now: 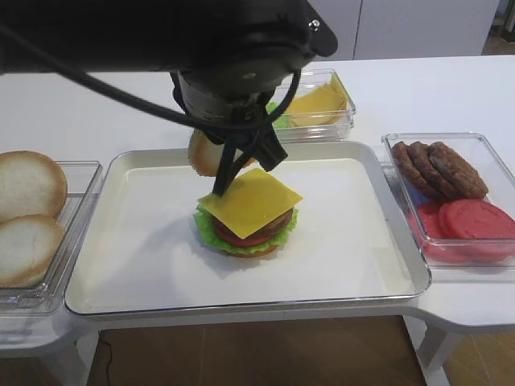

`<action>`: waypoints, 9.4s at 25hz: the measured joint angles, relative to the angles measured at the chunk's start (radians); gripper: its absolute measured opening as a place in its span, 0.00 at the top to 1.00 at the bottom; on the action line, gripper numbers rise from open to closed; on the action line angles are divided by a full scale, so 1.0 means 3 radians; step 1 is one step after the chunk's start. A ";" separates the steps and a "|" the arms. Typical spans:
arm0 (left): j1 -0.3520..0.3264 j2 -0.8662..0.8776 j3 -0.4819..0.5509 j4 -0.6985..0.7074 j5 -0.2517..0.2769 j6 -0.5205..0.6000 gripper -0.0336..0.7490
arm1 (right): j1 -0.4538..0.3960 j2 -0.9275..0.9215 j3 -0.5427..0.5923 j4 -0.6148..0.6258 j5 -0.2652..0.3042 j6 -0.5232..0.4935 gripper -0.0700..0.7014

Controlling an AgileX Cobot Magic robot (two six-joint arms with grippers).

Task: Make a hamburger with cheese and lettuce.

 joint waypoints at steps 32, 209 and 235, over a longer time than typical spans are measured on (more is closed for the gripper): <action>-0.0038 0.0194 0.0000 0.0014 0.0068 -0.0170 0.85 | 0.0000 0.0000 0.0000 0.0000 0.0000 0.0006 0.87; 0.1036 0.0272 -0.0466 -0.1436 -0.0117 0.0356 0.54 | 0.0000 -0.0003 0.0000 0.0000 0.0000 0.0000 0.87; 0.1215 0.0686 -0.0466 -0.1741 -0.0506 0.0600 0.54 | 0.0000 -0.0003 0.0000 0.0000 0.0000 0.0000 0.87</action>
